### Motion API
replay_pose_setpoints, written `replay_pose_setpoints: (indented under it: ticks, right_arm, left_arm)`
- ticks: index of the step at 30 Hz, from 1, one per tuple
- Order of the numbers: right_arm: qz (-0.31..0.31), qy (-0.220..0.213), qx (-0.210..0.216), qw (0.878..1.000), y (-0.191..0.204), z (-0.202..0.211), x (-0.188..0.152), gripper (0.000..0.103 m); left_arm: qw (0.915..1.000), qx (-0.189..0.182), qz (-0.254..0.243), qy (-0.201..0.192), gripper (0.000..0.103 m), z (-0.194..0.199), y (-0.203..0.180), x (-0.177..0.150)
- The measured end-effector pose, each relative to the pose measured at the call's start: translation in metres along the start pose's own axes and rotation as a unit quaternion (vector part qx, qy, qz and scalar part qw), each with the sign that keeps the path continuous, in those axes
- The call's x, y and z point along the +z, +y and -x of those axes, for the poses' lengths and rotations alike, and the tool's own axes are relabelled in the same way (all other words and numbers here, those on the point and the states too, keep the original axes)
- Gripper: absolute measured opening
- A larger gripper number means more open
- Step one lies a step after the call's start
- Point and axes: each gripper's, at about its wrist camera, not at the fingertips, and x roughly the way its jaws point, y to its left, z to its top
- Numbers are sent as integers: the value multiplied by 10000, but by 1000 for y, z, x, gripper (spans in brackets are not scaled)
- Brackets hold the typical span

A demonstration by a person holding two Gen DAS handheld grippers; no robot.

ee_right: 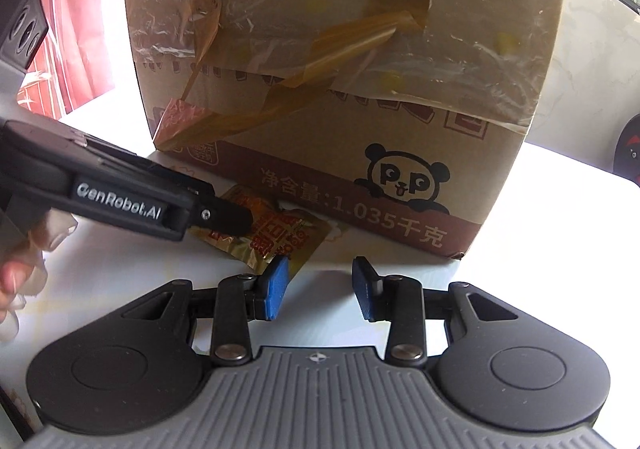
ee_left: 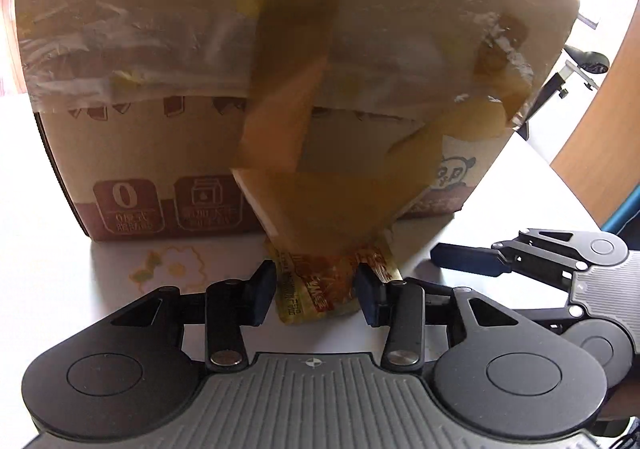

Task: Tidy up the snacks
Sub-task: 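Grasp the yellow-red packet with the left tool while the right tool grasps the gold wrapper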

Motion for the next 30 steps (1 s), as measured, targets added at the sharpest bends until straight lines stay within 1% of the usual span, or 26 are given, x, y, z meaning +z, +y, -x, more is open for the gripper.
replay_pose_setpoints:
  ticks: [9, 11, 12, 13, 15, 18, 21, 22, 25, 27, 30]
  right_arm:
    - [-101, 28, 118, 9999, 2, 9, -5, 39]
    - [-118, 49, 148, 9998, 2, 10, -6, 39]
    - [-126, 53, 166, 9998, 3, 11, -6, 39]
    - [-122, 63, 195, 9997, 3, 12, -6, 39]
    - [-58, 68, 205, 9997, 5, 13, -7, 38]
    - [-67, 60, 242, 9997, 4, 14, -8, 38]
    - [-53, 73, 259, 9996, 3, 15, -8, 38]
    - [-60, 90, 283, 9995, 2, 15, -7, 38]
    - [-259, 148, 404, 9987, -6, 19, -6, 33]
    - [-451, 84, 448, 9979, -13, 26, -8, 33]
    - [-561, -5, 484, 9973, -24, 39, -12, 33]
  left_arm:
    - [9985, -406, 356, 55, 41, 6, 0, -20]
    - [9974, -554, 448, 104, 33, 2, -5, -25]
    - [9955, -770, 502, 239, 11, -1, -7, -25]
    - [9935, -930, 547, 353, 4, -6, -13, -24]
    - [9959, -763, 414, 260, 4, -5, -20, -27]
    - [9965, -630, 493, 244, 4, -5, -20, -25]
    - [9980, -443, 419, 174, 5, -1, -19, -20]
    - [9979, -432, 460, 143, 5, 1, -15, -18]
    - [9970, -463, 623, 44, 5, 5, -6, -10]
    - [9963, -510, 696, 12, 8, 6, -4, -6]
    - [9955, -570, 759, 19, 12, -2, -9, 4]
